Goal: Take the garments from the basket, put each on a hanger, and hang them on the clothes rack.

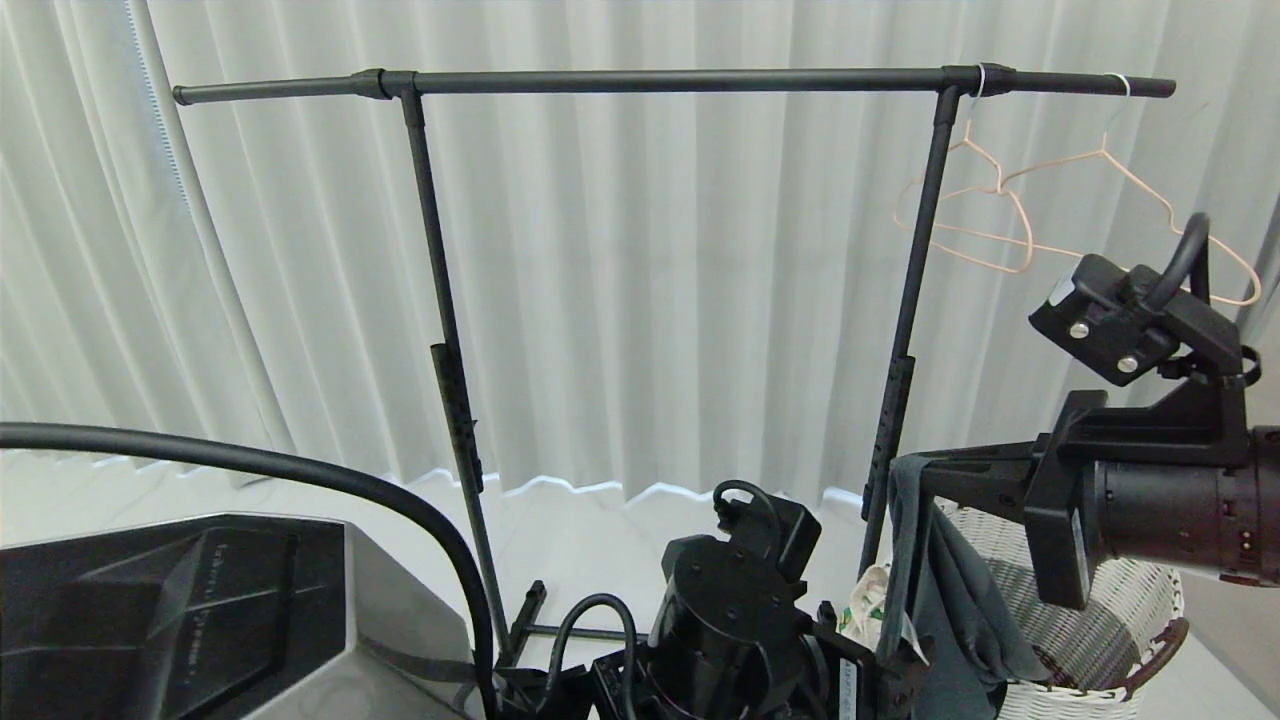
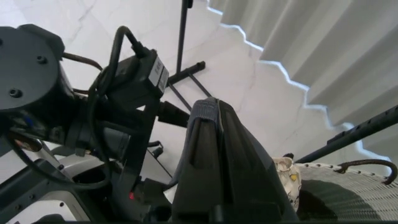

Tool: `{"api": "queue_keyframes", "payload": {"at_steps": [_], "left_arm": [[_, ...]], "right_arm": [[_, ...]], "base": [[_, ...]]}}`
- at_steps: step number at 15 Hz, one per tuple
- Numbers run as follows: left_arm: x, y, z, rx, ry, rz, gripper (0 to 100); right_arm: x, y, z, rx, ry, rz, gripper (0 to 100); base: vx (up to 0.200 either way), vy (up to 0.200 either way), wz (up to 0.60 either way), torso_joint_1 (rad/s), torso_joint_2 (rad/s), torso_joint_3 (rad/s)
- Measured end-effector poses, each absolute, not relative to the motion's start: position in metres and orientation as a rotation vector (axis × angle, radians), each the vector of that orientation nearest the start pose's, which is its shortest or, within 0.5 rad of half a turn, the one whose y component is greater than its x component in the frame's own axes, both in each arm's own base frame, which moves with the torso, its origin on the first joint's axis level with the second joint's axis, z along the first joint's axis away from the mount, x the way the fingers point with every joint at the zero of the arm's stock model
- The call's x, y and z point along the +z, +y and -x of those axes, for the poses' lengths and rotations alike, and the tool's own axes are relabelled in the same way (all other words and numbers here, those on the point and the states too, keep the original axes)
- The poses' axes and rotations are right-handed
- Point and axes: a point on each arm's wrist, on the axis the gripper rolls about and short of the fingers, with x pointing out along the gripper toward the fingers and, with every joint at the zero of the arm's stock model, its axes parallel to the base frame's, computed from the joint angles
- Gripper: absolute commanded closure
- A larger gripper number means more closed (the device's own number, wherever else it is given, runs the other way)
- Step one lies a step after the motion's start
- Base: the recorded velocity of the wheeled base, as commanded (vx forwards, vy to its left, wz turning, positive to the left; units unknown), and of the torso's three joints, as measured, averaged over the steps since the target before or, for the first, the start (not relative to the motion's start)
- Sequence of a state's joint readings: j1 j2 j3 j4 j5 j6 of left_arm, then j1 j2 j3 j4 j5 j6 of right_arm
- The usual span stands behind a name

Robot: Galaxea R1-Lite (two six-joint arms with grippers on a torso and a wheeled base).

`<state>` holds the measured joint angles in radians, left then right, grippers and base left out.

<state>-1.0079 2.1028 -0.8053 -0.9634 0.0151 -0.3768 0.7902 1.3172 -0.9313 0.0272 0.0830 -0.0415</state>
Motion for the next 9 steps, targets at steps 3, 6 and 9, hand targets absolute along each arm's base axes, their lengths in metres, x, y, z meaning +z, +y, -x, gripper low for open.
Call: {"api": "queue_keyframes", "payload": {"at_steps": [3, 6, 9], "left_arm": [[0.074, -0.31, -0.196, -0.882, 0.443, 0.196, 0], [0.072, -0.303, -0.193, -0.868, 0.418, 0.246, 0], [0.061, -0.298, -0.192, -0.813, 0.437, 0.228, 0]], "right_arm": [[0.252, 0.149, -0.145, 0.87, 0.387, 0.189, 100], [0.252, 0.149, -0.144, 0.871, 0.386, 0.191, 100], [0.252, 0.149, -0.144, 0.873, 0.385, 0.193, 100]], "base": [[0.0, 0.0, 0.0, 0.0, 0.0, 0.0], [0.0, 0.0, 0.0, 0.0, 0.0, 0.0], [0.0, 0.0, 0.0, 0.0, 0.0, 0.0]]}}
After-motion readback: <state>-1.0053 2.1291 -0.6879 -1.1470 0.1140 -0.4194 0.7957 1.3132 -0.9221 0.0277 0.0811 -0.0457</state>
